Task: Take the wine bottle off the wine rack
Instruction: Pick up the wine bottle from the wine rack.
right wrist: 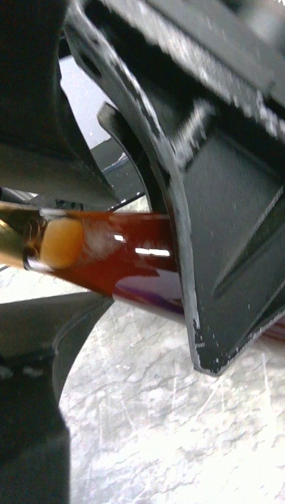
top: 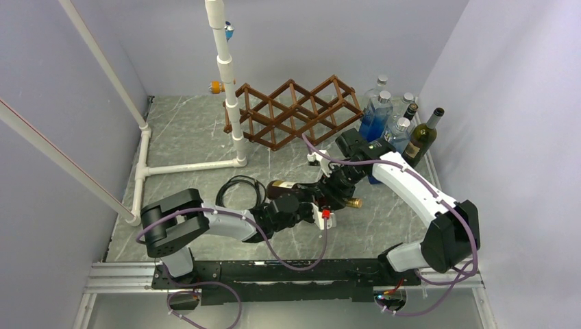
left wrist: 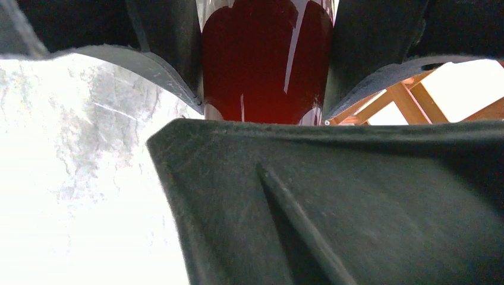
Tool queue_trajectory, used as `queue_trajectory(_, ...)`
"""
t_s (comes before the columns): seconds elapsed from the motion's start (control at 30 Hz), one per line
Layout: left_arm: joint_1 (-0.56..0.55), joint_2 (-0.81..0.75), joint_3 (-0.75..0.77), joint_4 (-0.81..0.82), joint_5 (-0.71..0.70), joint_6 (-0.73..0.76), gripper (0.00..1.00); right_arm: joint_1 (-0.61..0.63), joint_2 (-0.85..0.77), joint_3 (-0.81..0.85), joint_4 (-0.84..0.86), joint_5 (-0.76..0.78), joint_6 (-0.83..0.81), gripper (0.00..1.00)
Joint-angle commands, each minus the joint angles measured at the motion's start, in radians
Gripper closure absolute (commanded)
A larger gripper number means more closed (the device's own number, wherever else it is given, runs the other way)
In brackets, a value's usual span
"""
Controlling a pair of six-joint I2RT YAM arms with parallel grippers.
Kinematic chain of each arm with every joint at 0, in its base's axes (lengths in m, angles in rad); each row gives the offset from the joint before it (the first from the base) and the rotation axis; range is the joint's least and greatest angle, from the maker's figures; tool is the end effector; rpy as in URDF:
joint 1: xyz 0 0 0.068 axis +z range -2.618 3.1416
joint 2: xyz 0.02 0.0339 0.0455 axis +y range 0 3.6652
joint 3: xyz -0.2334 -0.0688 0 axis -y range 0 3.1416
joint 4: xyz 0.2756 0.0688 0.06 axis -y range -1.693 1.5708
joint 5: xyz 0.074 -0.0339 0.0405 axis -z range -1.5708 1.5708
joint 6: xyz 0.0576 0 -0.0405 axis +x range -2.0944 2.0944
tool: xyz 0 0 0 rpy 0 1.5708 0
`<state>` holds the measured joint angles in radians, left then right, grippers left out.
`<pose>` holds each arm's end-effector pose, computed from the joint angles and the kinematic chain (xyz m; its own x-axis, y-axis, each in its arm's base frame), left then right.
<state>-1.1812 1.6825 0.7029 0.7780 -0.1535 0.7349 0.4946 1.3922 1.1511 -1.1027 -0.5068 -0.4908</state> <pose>0.1516 -0.3461 0.1238 0.5184 0.4820 -0.7063 0.6870 0.2571 0.6796 0.2406 0.1615 0.2145 -0.5154 -0.7462 -0.4214 -0.8550 0.4150 0.3110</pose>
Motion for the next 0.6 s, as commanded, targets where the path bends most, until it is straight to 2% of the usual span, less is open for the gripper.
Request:
queue_trajectory(0.0, 0.021, -0.062, -0.008, 0.046, -0.005, -0.052, 1.00, -0.005, -0.049, 0.033, -0.008, -0.127, -0.032, 0.38)
queue_trajectory(0.13, 0.023, -0.069, -0.009, 0.040, 0.007, -0.054, 1.00, -0.020, -0.069, 0.041, -0.027, -0.145, -0.044, 0.30)
queue_trajectory(0.33, 0.025, -0.069, -0.015, 0.052, 0.007, -0.058, 1.00, -0.076, -0.094, 0.065, -0.059, -0.182, -0.069, 0.27)
queue_trajectory(0.57, 0.031, -0.077, -0.010, 0.044, 0.013, -0.079, 1.00, -0.270, -0.153, 0.171, -0.184, -0.412, -0.227, 0.22)
